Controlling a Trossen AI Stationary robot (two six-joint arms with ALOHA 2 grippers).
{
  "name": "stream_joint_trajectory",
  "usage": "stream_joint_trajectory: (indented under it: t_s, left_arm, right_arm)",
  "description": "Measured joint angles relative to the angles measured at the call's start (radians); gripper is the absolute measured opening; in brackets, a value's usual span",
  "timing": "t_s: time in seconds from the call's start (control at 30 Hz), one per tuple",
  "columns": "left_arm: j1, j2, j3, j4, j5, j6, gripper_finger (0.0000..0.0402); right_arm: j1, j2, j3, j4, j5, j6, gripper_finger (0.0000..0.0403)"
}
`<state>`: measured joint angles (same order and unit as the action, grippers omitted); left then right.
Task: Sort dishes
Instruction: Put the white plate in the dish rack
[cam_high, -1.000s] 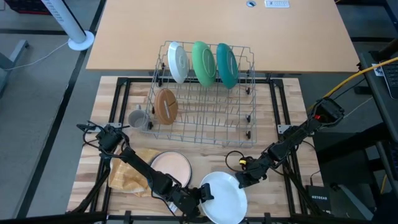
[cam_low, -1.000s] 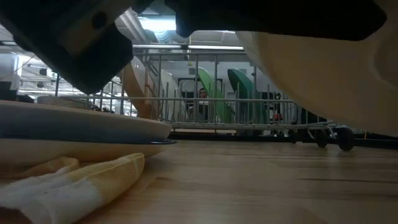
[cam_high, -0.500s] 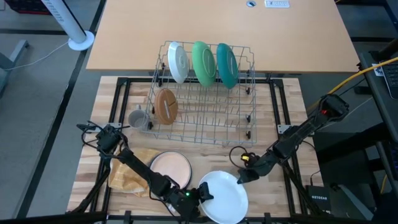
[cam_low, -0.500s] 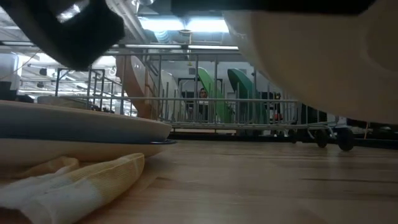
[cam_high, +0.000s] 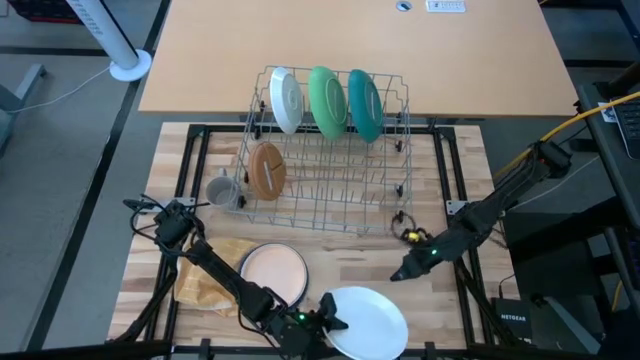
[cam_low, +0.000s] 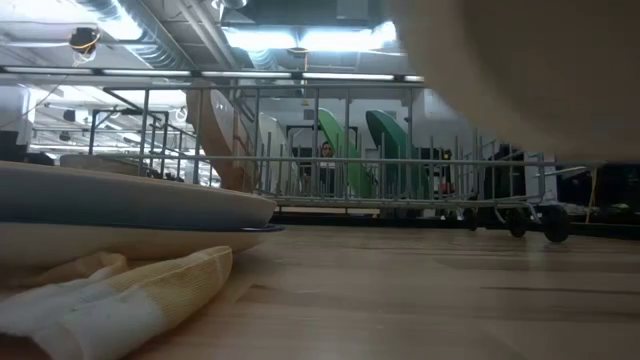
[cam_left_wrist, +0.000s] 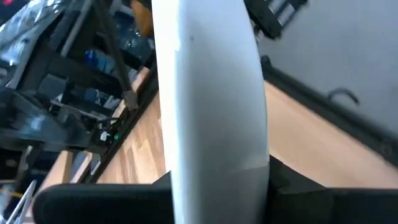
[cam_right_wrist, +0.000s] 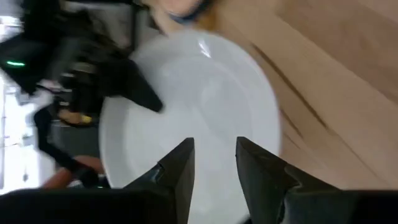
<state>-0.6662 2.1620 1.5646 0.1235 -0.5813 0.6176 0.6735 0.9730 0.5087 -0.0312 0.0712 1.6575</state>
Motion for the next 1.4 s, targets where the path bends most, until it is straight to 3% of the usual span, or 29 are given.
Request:
stream_joint_trajectory:
  t_s: [0.2,0.53,0.73,0.9,1.07,1.27,1.4]
  left_arm:
    - [0.011,0.0,0.105,0.006,-0.083,-0.141,0.0052]
    - [0.096,0.0,0.272,0.011,-0.144,-0.535,0.0052]
    - [0.166,0.0,0.317,0.002,-0.147,-0.709,0.0052]
    - [0.243,0.0,0.333,0.06,-0.257,-0.964,0.0052]
    - [0.332,0.0,0.334,0.091,-0.388,-1.164,0.0052]
    - [0.451,0.0,0.334,0.09,-0.391,-1.347,0.0052]
    - [0.511,0.0,0.334,0.089,-0.388,-1.375,0.0052]
  right_arm:
    - [0.0,-0.169,0.001,0.048,0.134,-0.216,0.0121]
    - [0.0,-0.489,0.001,0.19,0.318,-0.668,0.0121]
    - [0.0,-0.684,0.001,0.32,0.374,-0.933,0.0121]
    - [0.0,-0.796,0.002,0.397,0.374,-1.118,0.0121]
    - [0.0,-0.86,0.002,0.396,0.375,-1.2,0.0121]
    - [0.0,-0.867,0.002,0.393,0.418,-1.225,0.0121]
    - [0.0,-0.866,0.002,0.378,0.418,-1.224,0.0121]
